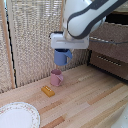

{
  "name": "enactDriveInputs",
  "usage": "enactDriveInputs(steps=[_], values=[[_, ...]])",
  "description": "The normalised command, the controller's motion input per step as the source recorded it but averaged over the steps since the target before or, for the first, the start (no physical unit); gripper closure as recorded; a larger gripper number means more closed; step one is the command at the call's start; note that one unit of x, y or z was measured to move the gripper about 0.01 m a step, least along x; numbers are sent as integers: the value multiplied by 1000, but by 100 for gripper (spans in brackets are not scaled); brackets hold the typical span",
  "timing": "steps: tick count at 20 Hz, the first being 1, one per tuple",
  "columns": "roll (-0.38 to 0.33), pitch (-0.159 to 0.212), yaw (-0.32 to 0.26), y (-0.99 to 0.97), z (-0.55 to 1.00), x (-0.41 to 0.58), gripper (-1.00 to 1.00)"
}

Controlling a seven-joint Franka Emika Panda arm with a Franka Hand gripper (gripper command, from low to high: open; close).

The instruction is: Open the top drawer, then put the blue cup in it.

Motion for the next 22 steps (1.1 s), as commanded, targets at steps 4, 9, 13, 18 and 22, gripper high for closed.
enactDriveInputs(steps=[4, 9, 13, 18, 22], values=[[0, 102, -286, -86, 816, 235, 100], [60, 105, -304, -109, 661, 92, 100], [59, 132, -301, -168, 641, 54, 100], [23, 141, -301, -206, 712, 101, 100], [0, 105, -293, -119, 829, 243, 100]])
